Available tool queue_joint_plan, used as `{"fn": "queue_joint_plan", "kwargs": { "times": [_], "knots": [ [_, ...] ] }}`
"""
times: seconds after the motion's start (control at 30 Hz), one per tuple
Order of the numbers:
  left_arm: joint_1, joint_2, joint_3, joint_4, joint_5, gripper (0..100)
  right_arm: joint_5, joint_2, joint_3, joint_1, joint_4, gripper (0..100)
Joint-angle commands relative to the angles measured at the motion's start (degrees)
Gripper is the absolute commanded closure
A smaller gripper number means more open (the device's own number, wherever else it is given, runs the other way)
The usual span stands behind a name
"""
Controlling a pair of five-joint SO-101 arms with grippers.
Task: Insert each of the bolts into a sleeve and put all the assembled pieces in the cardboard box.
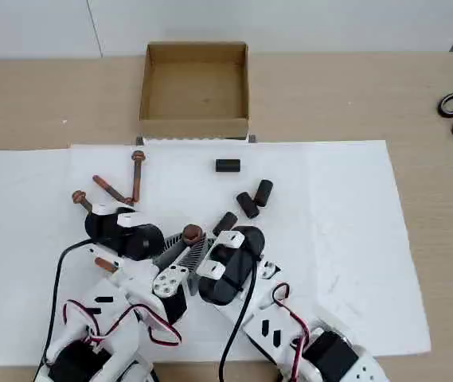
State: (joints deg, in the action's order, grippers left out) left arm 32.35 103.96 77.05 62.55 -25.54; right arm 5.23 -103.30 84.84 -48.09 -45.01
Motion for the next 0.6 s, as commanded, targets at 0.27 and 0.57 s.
{"fn": "queue_joint_plan", "kwargs": {
  "times": [0.27,0.57],
  "knots": [
    [-5.5,-0.1,0.7,4.0,3.0,74,0.6,-0.6,-4.6,4.3,1.5,99.5],
    [-7.9,-0.1,-8.3,4.2,4.4,75,0.6,-0.5,-2.2,4.6,1.4,99.5]
  ]
}}
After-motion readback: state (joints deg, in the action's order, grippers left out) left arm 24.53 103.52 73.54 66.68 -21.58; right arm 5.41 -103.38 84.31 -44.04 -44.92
